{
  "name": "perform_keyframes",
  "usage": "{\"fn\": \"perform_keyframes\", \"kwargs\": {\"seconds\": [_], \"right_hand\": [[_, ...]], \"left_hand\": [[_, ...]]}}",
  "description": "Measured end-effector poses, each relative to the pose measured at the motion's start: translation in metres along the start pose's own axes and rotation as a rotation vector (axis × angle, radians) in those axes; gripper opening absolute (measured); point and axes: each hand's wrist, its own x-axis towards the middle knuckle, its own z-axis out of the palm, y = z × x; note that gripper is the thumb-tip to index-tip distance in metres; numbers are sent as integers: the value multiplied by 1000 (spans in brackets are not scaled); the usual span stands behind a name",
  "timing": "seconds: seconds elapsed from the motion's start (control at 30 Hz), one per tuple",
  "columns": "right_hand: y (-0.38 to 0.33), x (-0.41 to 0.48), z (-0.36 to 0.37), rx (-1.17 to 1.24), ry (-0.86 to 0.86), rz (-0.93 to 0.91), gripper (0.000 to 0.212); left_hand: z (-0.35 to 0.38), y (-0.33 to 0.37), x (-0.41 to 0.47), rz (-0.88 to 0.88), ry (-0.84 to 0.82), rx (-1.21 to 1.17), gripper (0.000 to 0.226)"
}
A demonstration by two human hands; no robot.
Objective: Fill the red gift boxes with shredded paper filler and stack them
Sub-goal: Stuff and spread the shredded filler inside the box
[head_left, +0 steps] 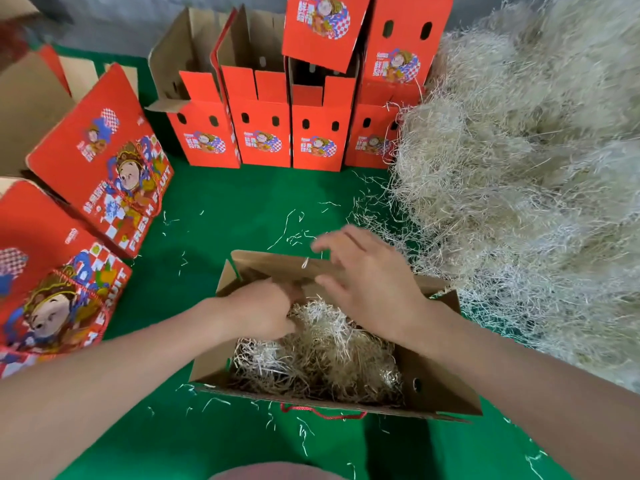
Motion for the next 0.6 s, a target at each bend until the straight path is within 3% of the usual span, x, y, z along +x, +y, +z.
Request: {"fn": "perform_keyframes", "kwargs": {"seconds": [0.07,0.17,0.2,0.33,0.43,0.5,0.6], "right_hand": [[-3,18,12,-145,-65,-46,54],[-1,33,22,-86,-159,13,19],[1,34,23,-10,-154,25,16],[0,31,15,309,123,60,11],[-8,18,10,417,313,-101,7],[-10,-3,17,398,182,-241,10],[11,-30,35,203,-376,-122,14]], "left_hand": [[3,1,4,29,-40,48,39],[4,1,7,18,-142,118,29],[5,0,8,0,-186,152,27],[15,2,7,-56,-418,336,26],[30,10,6,-38,-648,425,35],[34,15,4,-26,-719,404,49],[15,14,5,11,-568,330,52]]}}
